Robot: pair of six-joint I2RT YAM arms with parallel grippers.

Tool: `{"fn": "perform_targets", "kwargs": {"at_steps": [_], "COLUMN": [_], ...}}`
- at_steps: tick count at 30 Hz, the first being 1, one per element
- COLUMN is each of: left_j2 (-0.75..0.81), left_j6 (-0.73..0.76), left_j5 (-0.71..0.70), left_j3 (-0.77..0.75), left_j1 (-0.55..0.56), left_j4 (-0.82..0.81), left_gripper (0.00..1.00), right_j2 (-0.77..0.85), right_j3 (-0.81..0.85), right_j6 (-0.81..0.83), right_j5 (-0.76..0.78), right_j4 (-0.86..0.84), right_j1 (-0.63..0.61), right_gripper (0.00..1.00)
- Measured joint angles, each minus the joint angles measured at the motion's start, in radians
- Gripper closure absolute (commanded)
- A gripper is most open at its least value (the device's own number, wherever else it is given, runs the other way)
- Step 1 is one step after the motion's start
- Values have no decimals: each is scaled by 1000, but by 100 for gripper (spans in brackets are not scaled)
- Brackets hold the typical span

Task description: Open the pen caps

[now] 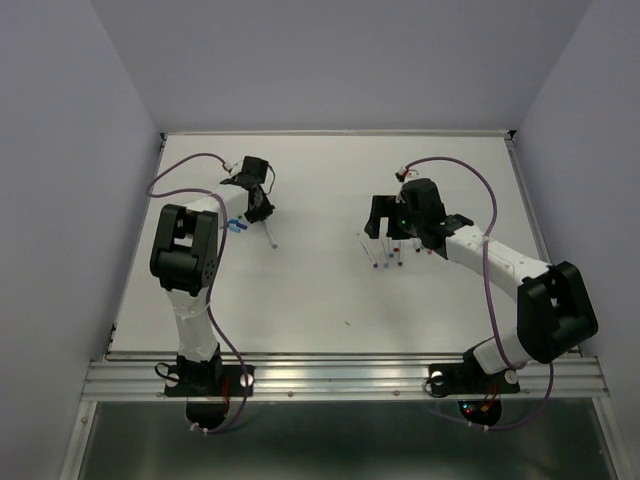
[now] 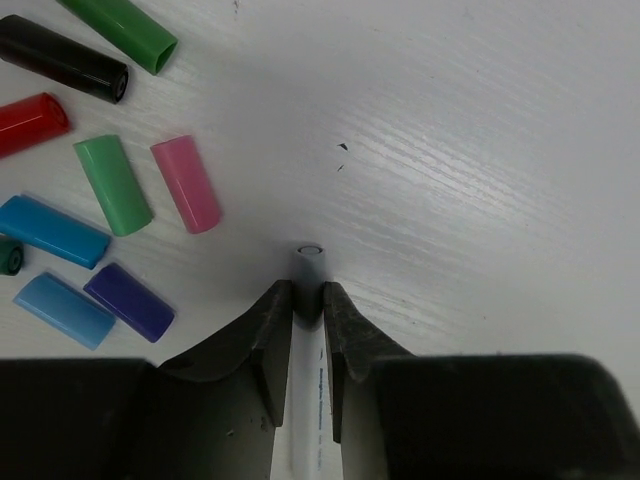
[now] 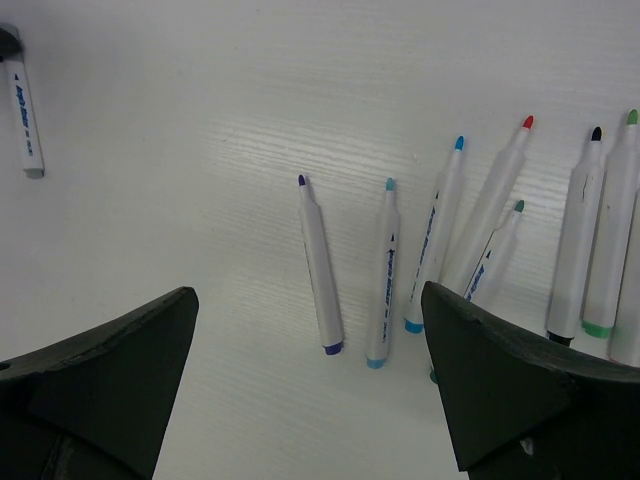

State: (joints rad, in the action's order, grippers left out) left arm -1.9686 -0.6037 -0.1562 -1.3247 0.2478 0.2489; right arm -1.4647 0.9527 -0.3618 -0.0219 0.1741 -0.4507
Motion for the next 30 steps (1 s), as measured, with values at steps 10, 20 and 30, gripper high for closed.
{"fn": "perform_targets", "kwargs": {"at_steps": [10, 20, 30], "left_j2": [-14, 11, 360], "left_j6": [2, 15, -11], "left_j5": [-11, -6, 21], "left_j3": [-19, 0, 83], "left_j1": [0, 12, 132], "left_j4": [5, -14, -134], "left_gripper": [100, 100, 100], "right_j2": [15, 19, 6], "right_j3": [0, -5, -29], "right_j6": [0, 24, -12], "right_j5": [27, -61, -329], "right_j4": [0, -20, -198], "right_j1": [0, 0, -16], "right_gripper": [1, 0, 0]}}
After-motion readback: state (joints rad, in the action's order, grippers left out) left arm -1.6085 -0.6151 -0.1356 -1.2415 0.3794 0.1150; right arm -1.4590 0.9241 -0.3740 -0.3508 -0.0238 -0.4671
